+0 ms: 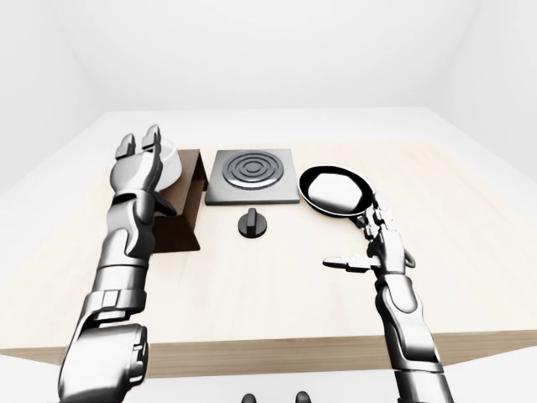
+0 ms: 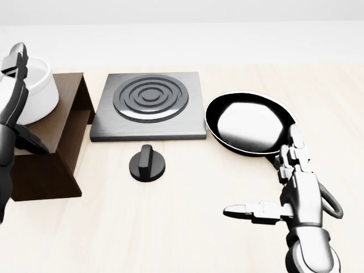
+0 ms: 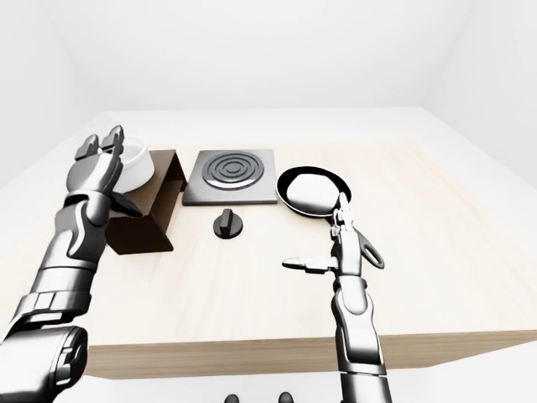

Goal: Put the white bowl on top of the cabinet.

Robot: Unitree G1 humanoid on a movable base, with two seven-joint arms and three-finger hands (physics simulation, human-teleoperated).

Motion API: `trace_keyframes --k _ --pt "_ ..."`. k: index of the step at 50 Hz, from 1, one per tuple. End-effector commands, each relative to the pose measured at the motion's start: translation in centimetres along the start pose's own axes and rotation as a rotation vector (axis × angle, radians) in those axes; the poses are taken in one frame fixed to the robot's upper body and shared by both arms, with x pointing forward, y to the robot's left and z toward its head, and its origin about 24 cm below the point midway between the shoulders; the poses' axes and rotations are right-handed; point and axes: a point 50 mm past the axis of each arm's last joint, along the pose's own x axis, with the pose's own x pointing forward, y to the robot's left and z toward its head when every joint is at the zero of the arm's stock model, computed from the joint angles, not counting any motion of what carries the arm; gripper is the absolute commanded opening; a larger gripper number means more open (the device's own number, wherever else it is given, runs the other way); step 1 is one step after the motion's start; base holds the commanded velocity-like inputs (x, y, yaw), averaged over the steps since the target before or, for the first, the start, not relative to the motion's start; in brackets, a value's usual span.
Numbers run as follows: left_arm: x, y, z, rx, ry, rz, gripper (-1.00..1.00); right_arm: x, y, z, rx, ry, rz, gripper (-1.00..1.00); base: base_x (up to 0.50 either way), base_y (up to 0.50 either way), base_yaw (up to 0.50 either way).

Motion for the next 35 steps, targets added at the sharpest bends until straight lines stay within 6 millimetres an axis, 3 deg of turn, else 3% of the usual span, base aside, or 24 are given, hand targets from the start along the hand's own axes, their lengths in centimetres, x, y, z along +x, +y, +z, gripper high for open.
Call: trace_keyframes --k 1,3,5,6,9,18,25,35 --pt "-9.9 5.5 3.4 0.236 -0.156 0.118 1.0 -0.1 0.1 0.0 -0.001 0.0 0.002 1.0 0.0 0.0 0.0" --pt "-12.0 5.7 3.5 0.276 -0.125 0.123 1.0 -0.2 0.1 0.1 -0.001 -0.001 0.002 1.0 0.0 0.0 0.0" --pt "-12.0 5.8 3.3 0.271 -0.11 0.125 1.0 -0.2 0.1 0.1 -0.001 -0.001 0.002 1.0 0.0 0.0 0.0" --pt "-13.4 6.4 3.6 0.282 -0.1 0.172 1.0 -0.2 0.1 0.0 -0.001 -0.001 0.002 1.0 0.0 0.0 0.0" --pt "-14.7 6.5 3.6 0.258 -0.076 0.187 1.0 -0.2 0.1 0.0 -0.001 -0.002 0.003 1.0 0.0 0.0 0.0" --pt "-16.4 7.7 5.1 0.105 -0.158 0.276 1.0 -0.1 0.1 -0.1 -0.001 -0.003 0.003 1.0 0.0 0.0 0.0" --pt "-17.7 6.9 6.3 0.04 -0.197 0.318 1.0 -0.1 0.2 0.0 -0.003 -0.002 0.004 1.0 0.0 0.0 0.0" --pt "-18.5 5.9 6.7 -0.032 -0.213 0.32 1.0 -0.1 0.2 -0.1 -0.006 -0.004 0.002 1.0 0.0 0.0 0.0"
